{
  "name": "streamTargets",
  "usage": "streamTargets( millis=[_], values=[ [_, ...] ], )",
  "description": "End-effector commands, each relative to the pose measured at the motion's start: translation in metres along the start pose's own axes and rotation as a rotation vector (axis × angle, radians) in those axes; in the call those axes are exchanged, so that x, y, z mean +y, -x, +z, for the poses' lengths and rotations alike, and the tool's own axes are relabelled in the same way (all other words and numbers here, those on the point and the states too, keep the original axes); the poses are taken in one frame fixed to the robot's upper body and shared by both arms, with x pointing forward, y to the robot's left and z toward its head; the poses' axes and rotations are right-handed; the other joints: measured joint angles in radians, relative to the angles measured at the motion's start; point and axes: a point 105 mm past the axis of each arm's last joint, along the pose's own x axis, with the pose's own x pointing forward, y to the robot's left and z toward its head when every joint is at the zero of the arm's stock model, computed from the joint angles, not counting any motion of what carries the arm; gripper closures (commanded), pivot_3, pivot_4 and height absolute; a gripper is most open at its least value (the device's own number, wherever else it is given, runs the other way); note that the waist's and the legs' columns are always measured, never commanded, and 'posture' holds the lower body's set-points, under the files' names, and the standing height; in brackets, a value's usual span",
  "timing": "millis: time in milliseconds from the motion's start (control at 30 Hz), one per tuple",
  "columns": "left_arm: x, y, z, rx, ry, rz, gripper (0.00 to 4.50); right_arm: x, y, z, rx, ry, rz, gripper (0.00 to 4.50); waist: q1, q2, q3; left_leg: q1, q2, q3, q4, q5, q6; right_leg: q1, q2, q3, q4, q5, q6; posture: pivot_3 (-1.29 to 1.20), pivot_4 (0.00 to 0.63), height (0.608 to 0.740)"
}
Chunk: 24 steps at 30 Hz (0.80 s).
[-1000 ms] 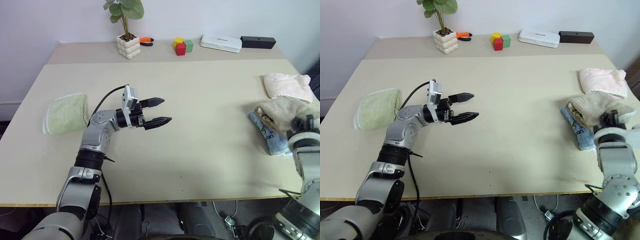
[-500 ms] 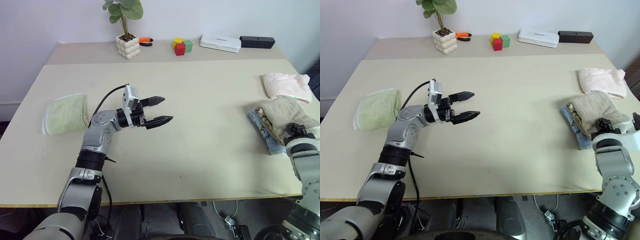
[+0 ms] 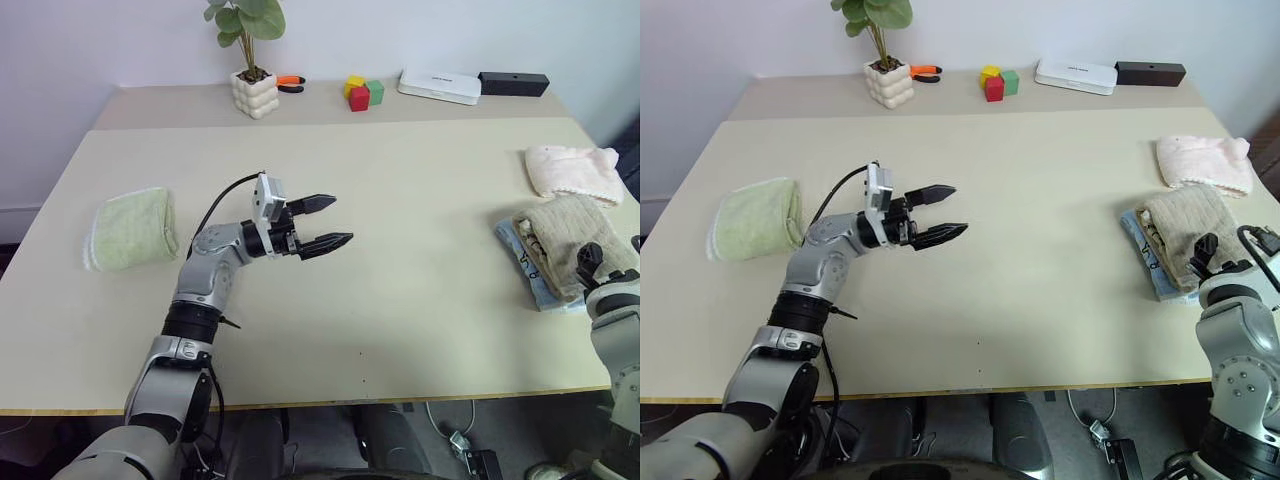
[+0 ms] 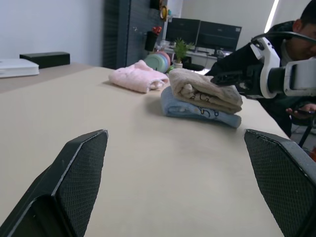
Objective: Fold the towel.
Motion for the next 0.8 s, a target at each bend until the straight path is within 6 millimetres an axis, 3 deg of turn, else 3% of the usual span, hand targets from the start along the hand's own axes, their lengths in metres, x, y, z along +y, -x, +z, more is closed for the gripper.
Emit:
streamTargets(
  millis=[33, 133, 233, 333, 433, 600, 800],
  values=[
    [0.002, -0.001, 0.007, -0.009, -0.05, -0.003, 0.0, 0.01, 0.006, 0.044, -0.198, 0.1, 0.048, 0.04, 0.0, 0.0, 0.0, 0.0, 0.0, 0.0, 0.0, 0.0, 0.0, 0.0, 0.0, 0.0, 0.0, 0.0, 0.0, 0.0, 0.15, 0.74],
    [0.007, 0.004, 0.009, -0.002, -0.072, 0.022, 0.0, 0.044, 0.015, 0.073, -0.369, 0.305, 0.203, 0.04, -0.001, 0.0, 0.0, 0.0, 0.0, 0.0, 0.0, 0.0, 0.0, 0.0, 0.0, 0.0, 0.0, 0.0, 0.0, 0.0, 0.15, 0.74],
    [0.013, 0.009, 0.011, 0.003, -0.093, 0.047, 0.0, 0.087, 0.024, 0.079, -0.457, 0.478, 0.41, 0.04, -0.004, 0.0, 0.0, 0.002, 0.0, 0.0, 0.0, 0.0, 0.0, 0.0, 0.001, 0.0, 0.0, 0.0, 0.0, 0.0, 0.15, 0.74],
    [0.018, 0.016, 0.013, 0.019, -0.116, 0.074, 0.0, 0.134, 0.045, 0.063, -0.471, 0.579, 0.721, 0.04, -0.001, 0.0, 0.0, 0.003, 0.0, 0.0, 0.0, 0.0, 0.0, 0.002, 0.001, 0.0, 0.0, 0.0, 0.0, 0.0, 0.15, 0.74],
    [0.023, 0.029, 0.013, 0.05, -0.154, 0.109, 0.0, 0.167, 0.082, 0.036, -0.426, 0.607, 1.074, 0.04, 0.001, -0.001, 0.001, 0.002, 0.0, 0.0, 0.0, 0.0, 0.0, 0.002, 0.001, 0.0, 0.0, 0.0, 0.0, 0.0, 0.15, 0.74],
    [0.024, 0.058, 0.015, 0.1, -0.203, 0.173, 0.0, 0.171, 0.109, 0.001, -0.285, 0.695, 1.433, 0.04, 0.003, -0.002, 0.001, 0.001, 0.0, 0.0, 0.001, 0.0, 0.0, 0.002, -0.001, 0.0, -0.001, 0.0, 0.001, 0.0, 0.15, 0.74],
    [0.012, 0.086, 0.004, 0.22, -0.261, 0.213, 0.0, 0.18, 0.115, -0.018, -0.212, 0.764, 1.659, 0.04, -0.002, -0.003, 0.002, 0.004, 0.0, 0.0, 0.001, 0.0, 0.0, 0.004, -0.001, 0.0, 0.0, 0.0, 0.001, 0.0, 0.15, 0.74]
  ],
)
